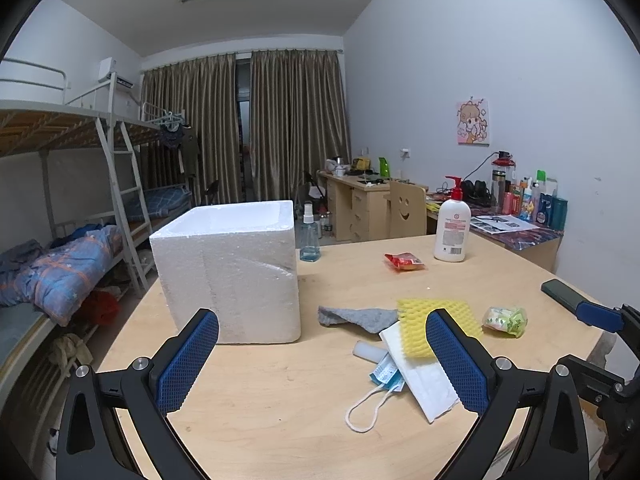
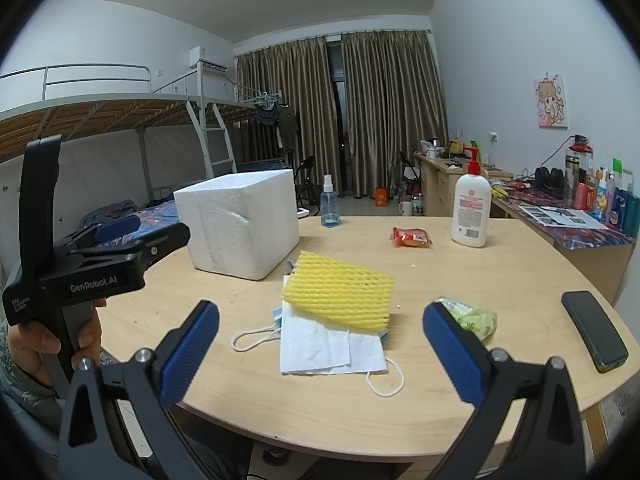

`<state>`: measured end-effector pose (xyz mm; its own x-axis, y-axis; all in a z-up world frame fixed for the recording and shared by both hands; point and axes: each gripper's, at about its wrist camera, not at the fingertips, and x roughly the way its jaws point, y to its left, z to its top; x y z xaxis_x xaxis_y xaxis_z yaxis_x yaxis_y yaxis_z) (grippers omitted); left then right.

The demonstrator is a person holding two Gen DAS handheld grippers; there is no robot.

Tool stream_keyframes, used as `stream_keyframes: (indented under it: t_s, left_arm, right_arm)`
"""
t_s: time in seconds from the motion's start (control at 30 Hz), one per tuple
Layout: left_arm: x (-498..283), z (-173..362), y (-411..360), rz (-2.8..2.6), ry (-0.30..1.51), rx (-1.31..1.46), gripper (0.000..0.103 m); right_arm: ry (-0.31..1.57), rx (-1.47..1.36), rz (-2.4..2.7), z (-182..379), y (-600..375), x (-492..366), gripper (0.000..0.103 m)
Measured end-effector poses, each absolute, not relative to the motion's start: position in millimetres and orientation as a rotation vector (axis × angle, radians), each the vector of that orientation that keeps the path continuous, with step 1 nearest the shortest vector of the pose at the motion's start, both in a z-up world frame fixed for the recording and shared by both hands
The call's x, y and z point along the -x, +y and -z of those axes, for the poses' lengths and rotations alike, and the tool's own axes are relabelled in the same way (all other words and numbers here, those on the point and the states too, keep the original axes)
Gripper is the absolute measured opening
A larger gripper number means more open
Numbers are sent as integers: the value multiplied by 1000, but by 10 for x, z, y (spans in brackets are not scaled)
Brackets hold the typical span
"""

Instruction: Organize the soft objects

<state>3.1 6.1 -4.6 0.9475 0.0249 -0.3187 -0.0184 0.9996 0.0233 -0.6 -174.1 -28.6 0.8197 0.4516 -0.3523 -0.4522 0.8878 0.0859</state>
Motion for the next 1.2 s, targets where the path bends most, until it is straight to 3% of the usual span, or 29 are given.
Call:
stream_keyframes:
  t_s: [1.2]
  left_arm:
    - [-68, 75, 31, 5, 342, -20, 103]
  right_arm:
    - [376, 1, -474, 279, -1761, 6, 103]
